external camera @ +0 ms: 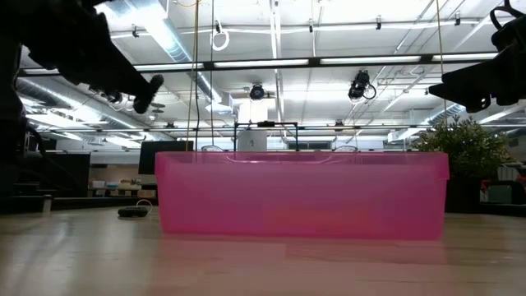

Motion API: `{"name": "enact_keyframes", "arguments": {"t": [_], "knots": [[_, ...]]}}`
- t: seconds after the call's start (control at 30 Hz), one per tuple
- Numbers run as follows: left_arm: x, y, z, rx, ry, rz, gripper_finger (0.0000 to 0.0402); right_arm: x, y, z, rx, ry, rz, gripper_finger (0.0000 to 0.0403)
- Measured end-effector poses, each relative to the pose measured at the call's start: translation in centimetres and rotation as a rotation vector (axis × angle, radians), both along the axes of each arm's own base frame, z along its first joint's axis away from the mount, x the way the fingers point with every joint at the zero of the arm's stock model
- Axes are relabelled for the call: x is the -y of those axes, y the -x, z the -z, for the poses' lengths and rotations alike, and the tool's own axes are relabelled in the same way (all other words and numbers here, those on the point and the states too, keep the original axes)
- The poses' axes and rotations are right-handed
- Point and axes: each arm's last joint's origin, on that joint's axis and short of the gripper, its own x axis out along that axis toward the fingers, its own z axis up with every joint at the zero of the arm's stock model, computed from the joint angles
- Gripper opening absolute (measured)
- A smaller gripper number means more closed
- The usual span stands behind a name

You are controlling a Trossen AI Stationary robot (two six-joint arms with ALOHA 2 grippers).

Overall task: Sort spring keychains
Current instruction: Put the bottom black spring keychain into the transparent bin

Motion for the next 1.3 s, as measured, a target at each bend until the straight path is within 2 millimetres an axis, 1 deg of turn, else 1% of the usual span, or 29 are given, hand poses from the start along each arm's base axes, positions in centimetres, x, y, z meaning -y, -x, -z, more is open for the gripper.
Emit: {"name": "enact_keyframes", "arguments": {"t": [0.2,0.43,0.63,0.87,1.07,1.17,1.3], "knots": [[0.8,0.9,-0.1,-0.043,-0.11,0.087,0.0005,0.0,0.0,0.0,0.0,0.0,0.0,0.0247],[0.3,1.2,0.3,-0.143,-0.095,0.091,0.0005,0.0,0.0,0.0,0.0,0.0,0.0,0.0247],[0.0,0.6,0.2,-0.089,-0.082,0.05,0.0005,0.0,0.0,0.0,0.0,0.0,0.0,0.0247],[0.5,-0.3,0.0,-0.123,-0.102,0.132,0.0005,0.0,0.0,0.0,0.0,0.0,0.0,0.0247],[0.7,-1.6,-0.4,-0.131,-0.153,0.208,0.0021,0.0,0.0,0.0,0.0,0.0,0.0,0.0247],[0.6,-2.2,-0.5,-0.129,-0.165,0.227,0.0016,0.0,0.0,0.0,0.0,0.0,0.0,0.0247],[0.0,-3.1,-0.8,-0.088,-0.156,0.183,0.0007,0.0,0.0,0.0,0.0,0.0,0.0,0.0247]]}}
